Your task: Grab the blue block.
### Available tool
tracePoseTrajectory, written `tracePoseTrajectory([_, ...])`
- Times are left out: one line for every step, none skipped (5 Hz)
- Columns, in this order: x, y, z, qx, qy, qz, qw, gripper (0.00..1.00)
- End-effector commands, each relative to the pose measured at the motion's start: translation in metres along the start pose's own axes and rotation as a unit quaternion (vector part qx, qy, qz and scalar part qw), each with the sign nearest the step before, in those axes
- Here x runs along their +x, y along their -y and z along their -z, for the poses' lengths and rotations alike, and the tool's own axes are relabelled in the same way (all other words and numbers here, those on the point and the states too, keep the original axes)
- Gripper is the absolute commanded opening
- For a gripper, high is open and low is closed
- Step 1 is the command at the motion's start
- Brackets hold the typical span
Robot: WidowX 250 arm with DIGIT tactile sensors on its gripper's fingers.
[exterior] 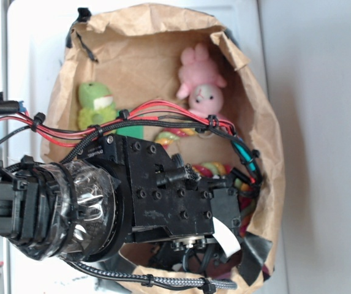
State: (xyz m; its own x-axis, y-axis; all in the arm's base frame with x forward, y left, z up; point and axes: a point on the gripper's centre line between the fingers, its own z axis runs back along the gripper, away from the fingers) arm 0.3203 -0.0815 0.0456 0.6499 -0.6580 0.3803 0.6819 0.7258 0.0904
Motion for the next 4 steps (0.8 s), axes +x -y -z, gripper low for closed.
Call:
tracePoseTrajectory([0.019,-0.001,0.002,0.006,0.009,0.018,1.000,1.00])
tracePoseTrajectory([0.020,-0.002,0.008,0.008,0.004,0.022,1.000,1.00])
tracePoseTrajectory([0.019,-0.003,0.014,0.011,-0.003,0.023,1.000,1.00])
tracePoseTrajectory([0.018,-0.003,0.015,0.010,0.000,0.024,1.000,1.00])
